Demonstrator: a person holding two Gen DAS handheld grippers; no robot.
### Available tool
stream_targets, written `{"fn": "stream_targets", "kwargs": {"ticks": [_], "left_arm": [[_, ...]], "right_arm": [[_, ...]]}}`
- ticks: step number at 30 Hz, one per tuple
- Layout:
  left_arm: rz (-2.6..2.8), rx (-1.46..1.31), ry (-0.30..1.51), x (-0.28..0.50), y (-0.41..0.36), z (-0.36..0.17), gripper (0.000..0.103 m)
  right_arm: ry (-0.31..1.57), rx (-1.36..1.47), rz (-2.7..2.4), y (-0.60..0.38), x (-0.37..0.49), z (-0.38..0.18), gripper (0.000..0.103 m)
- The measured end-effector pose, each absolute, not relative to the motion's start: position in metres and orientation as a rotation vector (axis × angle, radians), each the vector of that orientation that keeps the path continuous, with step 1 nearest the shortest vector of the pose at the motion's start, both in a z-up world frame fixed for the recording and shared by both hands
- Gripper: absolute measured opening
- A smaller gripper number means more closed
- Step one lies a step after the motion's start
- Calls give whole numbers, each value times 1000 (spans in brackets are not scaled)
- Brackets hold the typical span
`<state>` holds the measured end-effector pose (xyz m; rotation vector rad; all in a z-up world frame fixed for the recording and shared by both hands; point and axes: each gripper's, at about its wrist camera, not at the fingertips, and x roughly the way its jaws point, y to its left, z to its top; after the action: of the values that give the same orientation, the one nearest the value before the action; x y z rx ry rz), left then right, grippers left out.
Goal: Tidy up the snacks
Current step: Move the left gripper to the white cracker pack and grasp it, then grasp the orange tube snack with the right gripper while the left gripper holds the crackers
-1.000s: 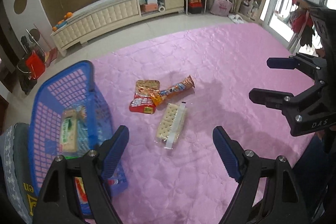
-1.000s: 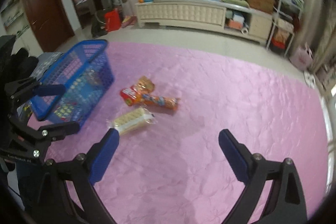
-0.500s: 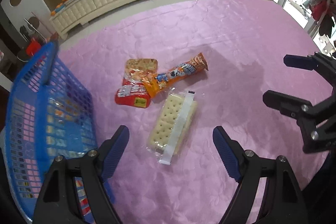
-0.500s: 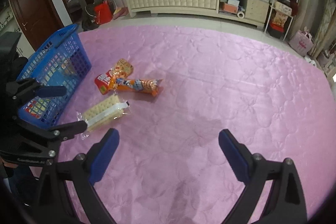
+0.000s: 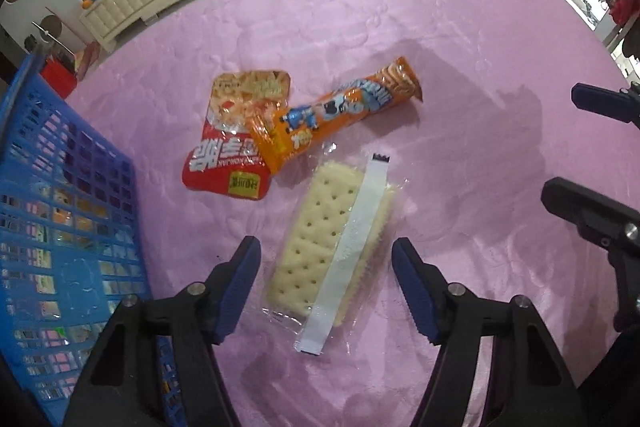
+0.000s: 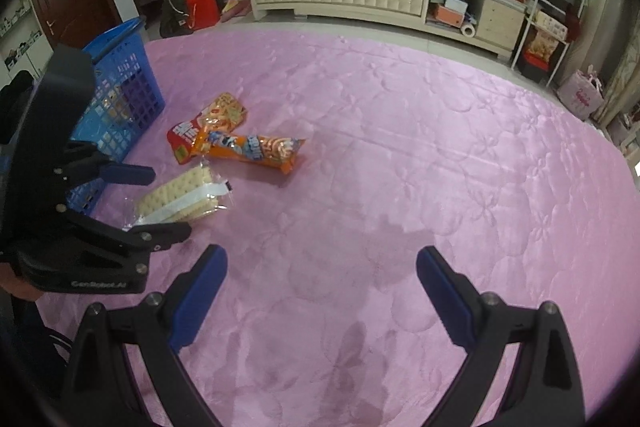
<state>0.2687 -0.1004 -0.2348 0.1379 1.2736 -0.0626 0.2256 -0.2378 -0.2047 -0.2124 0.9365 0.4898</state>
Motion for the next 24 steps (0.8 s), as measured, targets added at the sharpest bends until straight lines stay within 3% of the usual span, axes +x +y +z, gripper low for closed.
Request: {"fn": "stream_targets", "kwargs": {"ticks": [2,8,24], "left_arm": [[-70,140,1276,269,-100,-237,56],[-66,150,1265,261,-104,-237,47],[-17,89,1067,228,-83,-159,45]], "right_arm": [[949,-197,501,-238,227,-206,98],[956,-181,515,-236,230,-207,98],[897,-298,657,-204,231,-184,97]]}}
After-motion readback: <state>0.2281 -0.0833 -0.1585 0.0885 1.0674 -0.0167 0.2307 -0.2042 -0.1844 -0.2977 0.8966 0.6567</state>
